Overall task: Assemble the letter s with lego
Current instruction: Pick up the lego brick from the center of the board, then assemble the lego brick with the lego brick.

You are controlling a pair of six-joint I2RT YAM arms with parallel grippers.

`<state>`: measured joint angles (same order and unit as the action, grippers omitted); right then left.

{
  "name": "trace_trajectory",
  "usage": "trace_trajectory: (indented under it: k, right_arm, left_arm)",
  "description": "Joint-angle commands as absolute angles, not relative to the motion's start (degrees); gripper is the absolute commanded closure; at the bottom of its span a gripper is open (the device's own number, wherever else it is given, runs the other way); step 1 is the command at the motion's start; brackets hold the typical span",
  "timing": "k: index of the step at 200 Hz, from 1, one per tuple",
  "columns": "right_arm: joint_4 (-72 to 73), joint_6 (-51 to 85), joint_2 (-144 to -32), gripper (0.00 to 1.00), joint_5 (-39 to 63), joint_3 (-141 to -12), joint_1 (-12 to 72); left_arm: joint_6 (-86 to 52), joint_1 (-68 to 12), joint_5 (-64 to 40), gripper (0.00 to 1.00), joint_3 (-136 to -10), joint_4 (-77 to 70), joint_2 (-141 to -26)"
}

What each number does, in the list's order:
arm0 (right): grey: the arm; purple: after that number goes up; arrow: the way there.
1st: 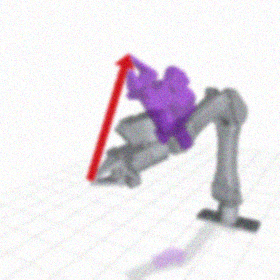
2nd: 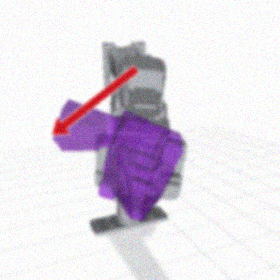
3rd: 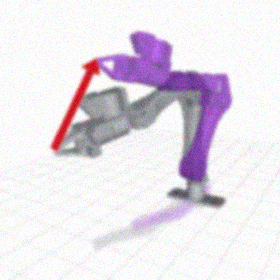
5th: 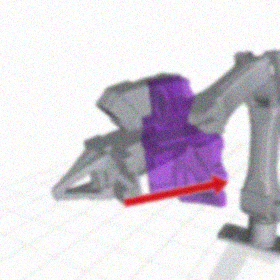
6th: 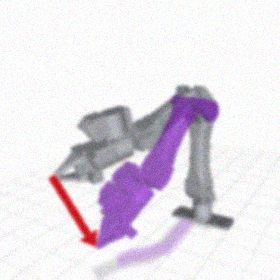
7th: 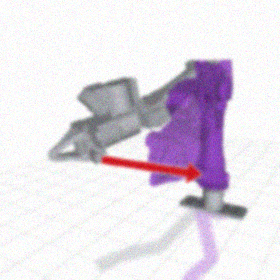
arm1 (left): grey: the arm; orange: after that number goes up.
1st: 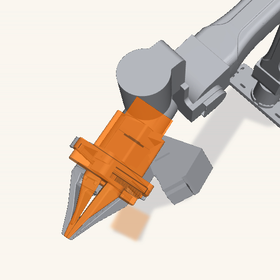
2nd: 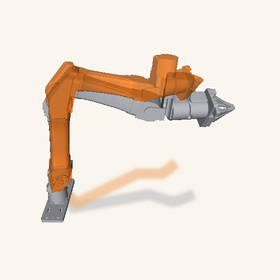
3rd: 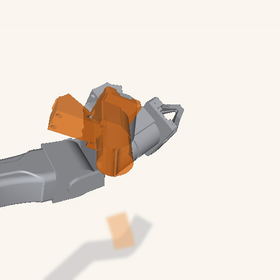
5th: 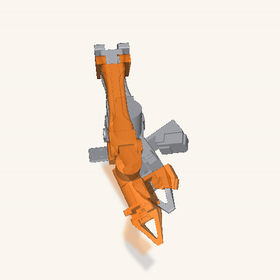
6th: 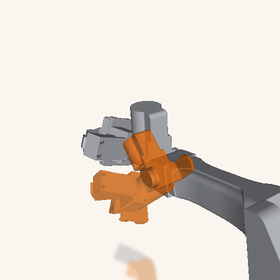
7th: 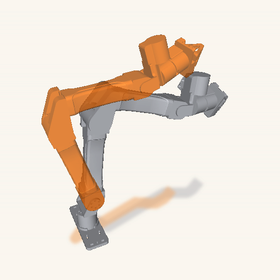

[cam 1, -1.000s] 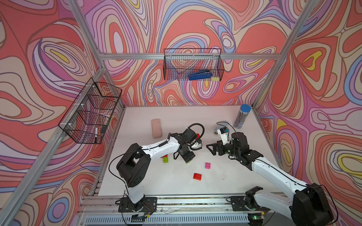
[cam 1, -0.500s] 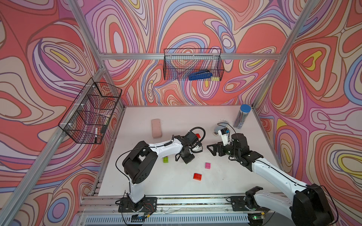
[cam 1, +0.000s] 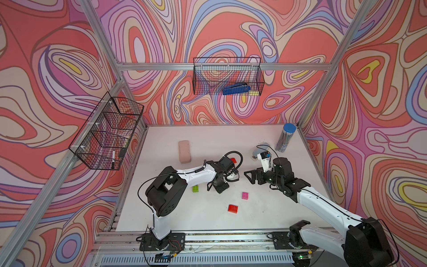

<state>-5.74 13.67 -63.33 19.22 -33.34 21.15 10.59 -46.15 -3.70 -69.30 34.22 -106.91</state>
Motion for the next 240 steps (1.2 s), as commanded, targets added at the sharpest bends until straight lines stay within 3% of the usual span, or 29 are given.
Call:
trace_trajectory:
  k: [1, 108, 240]
  right_arm:
    - [-5.7, 13.9, -62.0, 0.02, 18.3, -32.7, 21.2]
    - [-2.1, 12.7, -64.6, 0.01, 19.9, -34.0, 18.8]
    - [0.3, 12.2, -67.8, 0.02, 22.8, -35.5, 16.7]
  left_arm:
    - [13.8, -46.5, -3.4, 0.77, -68.5, 37.2, -106.1]
    - [32.4, -38.7, -9.4, 0.76, -82.8, 50.8, -104.9]
    - [46.3, -34.7, -12.4, 0.76, -102.1, 58.7, -118.4]
